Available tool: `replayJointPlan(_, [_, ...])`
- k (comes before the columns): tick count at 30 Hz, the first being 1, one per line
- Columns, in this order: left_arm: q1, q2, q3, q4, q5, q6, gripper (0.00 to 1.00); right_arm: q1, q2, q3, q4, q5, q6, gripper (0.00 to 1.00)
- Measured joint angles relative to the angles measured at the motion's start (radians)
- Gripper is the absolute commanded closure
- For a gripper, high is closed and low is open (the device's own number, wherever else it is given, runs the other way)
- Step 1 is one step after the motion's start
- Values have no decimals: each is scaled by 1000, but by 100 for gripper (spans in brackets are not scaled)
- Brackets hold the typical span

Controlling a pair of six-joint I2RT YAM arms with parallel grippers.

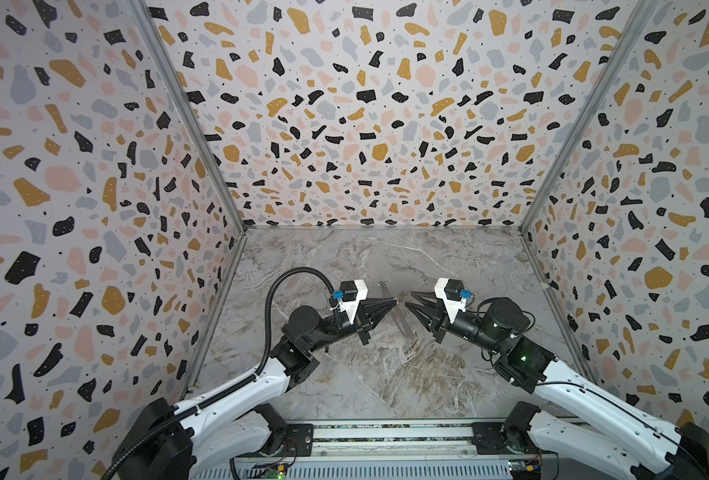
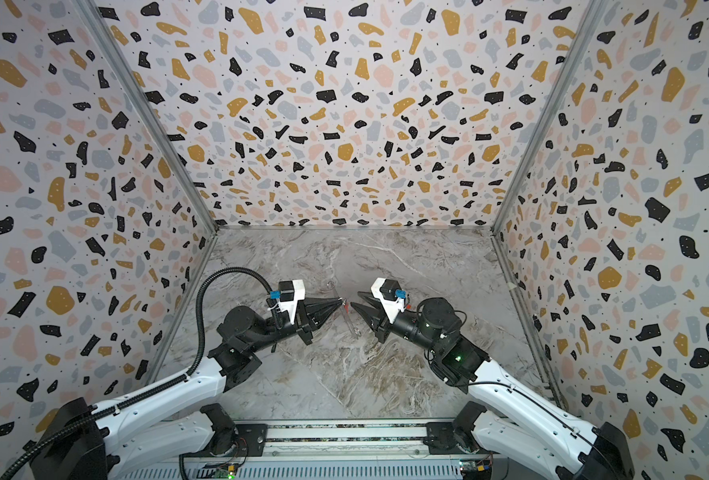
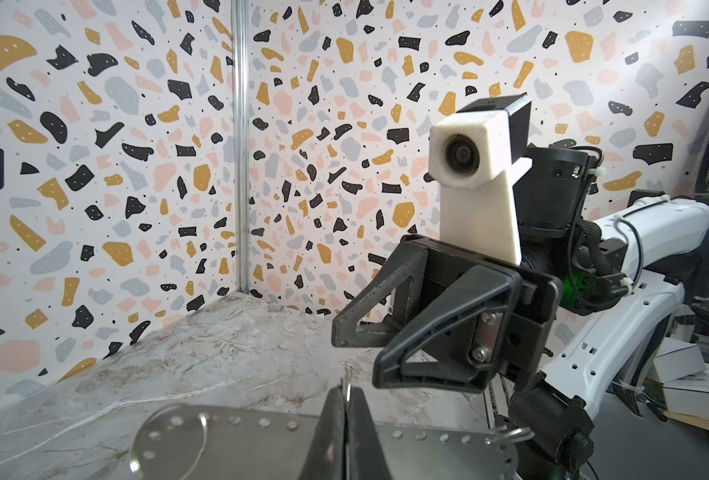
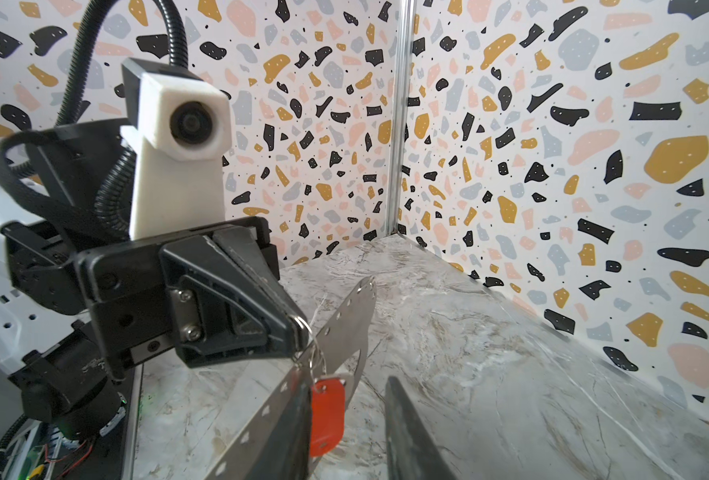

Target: Put the keys on the keyring

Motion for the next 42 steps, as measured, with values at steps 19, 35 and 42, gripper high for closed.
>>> replayJointPlan(19, [0,40,0,57,29,-40,100,18,42,-19,0,-29,-1,81])
replayJointPlan(35, [-1,44,0,76,31,-61,100,33,56,-19,3,-17,-9,82])
replayJointPlan(42, [-2,44,0,77,31,-63,100,36,56,-19,18,2,-10,81])
